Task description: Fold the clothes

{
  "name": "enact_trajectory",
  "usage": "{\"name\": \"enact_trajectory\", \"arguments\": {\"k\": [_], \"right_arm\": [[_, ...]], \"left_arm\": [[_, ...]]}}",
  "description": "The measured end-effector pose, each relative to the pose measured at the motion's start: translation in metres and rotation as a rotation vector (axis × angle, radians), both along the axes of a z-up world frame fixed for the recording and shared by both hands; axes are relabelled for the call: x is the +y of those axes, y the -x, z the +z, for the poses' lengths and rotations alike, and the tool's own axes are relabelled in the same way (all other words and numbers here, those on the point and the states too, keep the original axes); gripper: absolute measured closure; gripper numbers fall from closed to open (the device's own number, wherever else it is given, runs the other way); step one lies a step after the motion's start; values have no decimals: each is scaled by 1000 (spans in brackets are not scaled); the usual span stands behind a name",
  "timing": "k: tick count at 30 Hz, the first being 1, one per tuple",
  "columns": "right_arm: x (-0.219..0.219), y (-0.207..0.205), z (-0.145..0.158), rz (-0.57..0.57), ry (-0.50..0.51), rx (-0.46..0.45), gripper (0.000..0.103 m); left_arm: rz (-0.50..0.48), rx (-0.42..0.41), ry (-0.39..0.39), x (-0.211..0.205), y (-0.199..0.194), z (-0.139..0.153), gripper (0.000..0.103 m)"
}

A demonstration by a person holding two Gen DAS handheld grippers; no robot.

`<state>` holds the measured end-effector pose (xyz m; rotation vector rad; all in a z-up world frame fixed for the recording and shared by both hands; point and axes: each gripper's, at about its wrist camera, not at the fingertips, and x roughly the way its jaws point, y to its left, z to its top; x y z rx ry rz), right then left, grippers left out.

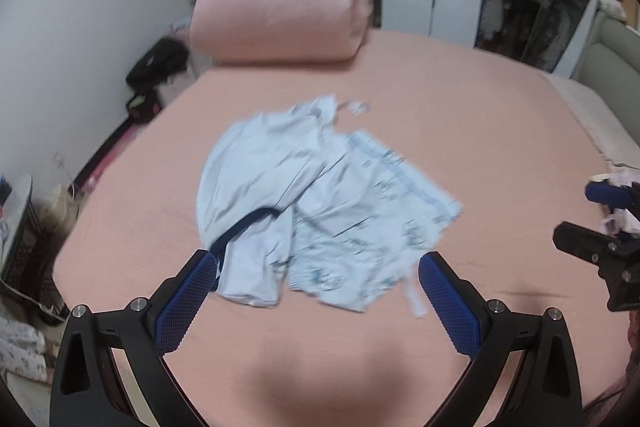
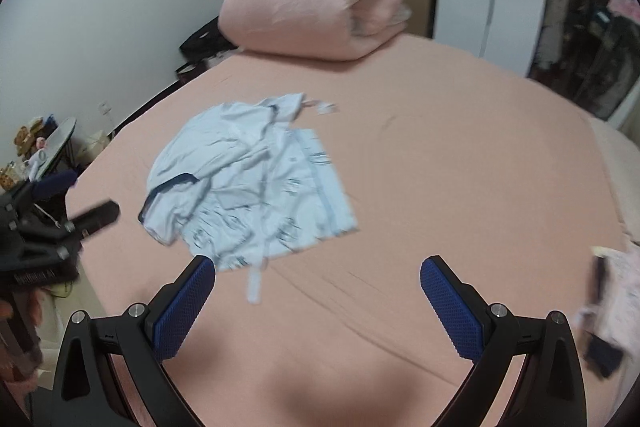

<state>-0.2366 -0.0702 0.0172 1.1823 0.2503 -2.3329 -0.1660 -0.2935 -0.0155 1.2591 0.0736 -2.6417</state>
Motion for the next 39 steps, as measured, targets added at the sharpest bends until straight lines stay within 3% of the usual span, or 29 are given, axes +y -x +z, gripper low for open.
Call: {"name": "enact_trajectory", "arguments": {"k": [5, 7, 11, 15, 19, 21, 22, 23, 24, 25, 26, 32, 33, 37, 39], "right_arm": [[-69, 28, -67, 76, -89, -64, 24], [-88, 38, -100, 82, -153, -82, 24], [-93, 56, -149, 34, -215, -115, 24], [-84, 68, -176, -21, -232, -114, 24], [-82, 80, -199, -21, -215, -167, 28], [-82, 83, -201, -12, -193, -170, 34], [-83, 83, -201, -5, -186, -163, 43], [-86, 82, -200, 10, -182, -162, 55], [-88, 80, -198, 26, -174, -164, 63], [-90, 77, -197, 43, -163, -168, 83], [-91, 74, -195, 64, -147, -175, 99], [-70, 51, -194, 68, -168, -145, 103], [-61, 48, -192, 57, -157, -154, 103], [-10, 33, -176, 18, -64, -204, 103], [15, 22, -168, 26, 3, -276, 103]], "left_arm": [[-17, -106, -125, -31, 21, -65, 0], [-47, -126, -129, -29, 25, -83, 3], [-135, -142, -158, -18, 42, -115, 24], [-162, -169, -194, -14, 59, -142, 27], [-200, -188, -160, -1, 68, -156, 30], [-218, -197, -142, 5, 73, -163, 36], [-228, -202, -134, 8, 76, -166, 44], [-234, -196, -150, 9, 76, -163, 63], [-251, -192, -164, 11, 76, -159, 76], [-268, -188, -177, 13, 75, -155, 92], [-288, -197, -164, 18, 74, -154, 92], [-406, -203, -159, 50, 55, -138, 94], [-347, -188, -165, 58, 52, -135, 95], [-461, -202, -290, 101, 40, -132, 103], [-543, -215, -332, 133, 28, -132, 103]]}}
